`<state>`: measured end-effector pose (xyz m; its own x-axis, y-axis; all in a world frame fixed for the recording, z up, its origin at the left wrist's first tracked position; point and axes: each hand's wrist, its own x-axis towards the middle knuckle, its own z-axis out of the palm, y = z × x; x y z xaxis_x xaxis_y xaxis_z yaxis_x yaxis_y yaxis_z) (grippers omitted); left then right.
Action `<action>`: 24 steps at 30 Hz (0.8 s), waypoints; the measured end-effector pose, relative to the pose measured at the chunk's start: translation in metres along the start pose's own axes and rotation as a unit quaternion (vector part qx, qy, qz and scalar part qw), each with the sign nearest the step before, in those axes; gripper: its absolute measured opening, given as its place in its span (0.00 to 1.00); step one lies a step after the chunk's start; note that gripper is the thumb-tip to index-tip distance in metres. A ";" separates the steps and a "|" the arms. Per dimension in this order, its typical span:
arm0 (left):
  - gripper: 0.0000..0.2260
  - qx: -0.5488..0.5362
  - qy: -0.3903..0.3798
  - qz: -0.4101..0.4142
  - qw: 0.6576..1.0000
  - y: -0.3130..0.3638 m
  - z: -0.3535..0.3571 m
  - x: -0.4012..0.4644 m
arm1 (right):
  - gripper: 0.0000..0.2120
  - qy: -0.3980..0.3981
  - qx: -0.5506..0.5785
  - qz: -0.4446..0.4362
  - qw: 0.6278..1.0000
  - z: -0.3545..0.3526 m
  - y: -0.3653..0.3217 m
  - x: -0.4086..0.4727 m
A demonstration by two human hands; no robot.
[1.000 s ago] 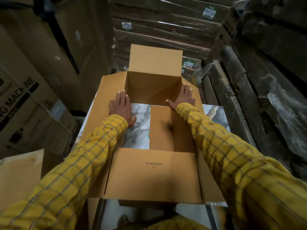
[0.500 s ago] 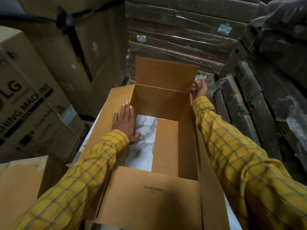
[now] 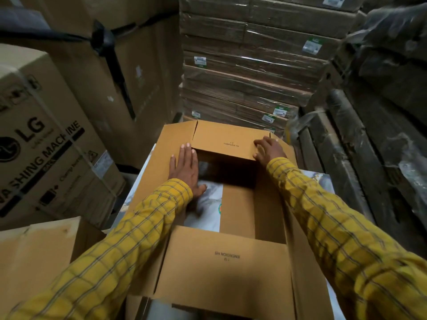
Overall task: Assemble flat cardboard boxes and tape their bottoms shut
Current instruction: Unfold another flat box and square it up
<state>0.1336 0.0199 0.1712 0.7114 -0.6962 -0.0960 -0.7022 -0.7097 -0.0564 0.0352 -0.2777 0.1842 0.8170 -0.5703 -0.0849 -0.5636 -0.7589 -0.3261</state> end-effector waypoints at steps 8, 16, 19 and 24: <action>0.44 -0.030 0.012 0.054 0.998 -0.020 -0.011 -0.001 | 0.24 -0.034 -0.025 0.087 0.995 0.002 -0.026 -0.039; 0.47 -0.180 -0.021 -0.134 0.974 -0.089 -0.029 -0.008 | 0.32 -0.054 -0.077 0.095 0.991 0.009 -0.044 -0.076; 0.49 -0.346 -0.042 -0.167 0.922 -0.110 -0.033 -0.010 | 0.33 -0.049 -0.081 0.097 0.991 0.010 -0.049 -0.084; 0.17 -0.582 0.041 -0.238 0.777 -0.143 -0.051 -0.008 | 0.37 -0.055 -0.074 0.100 0.991 0.006 -0.051 -0.092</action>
<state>0.2300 0.1216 0.2305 0.9156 -0.2949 -0.2733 0.1089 -0.4722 0.8747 -0.0108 -0.1848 0.2032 0.6913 -0.6823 -0.2378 -0.7203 -0.6768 -0.1519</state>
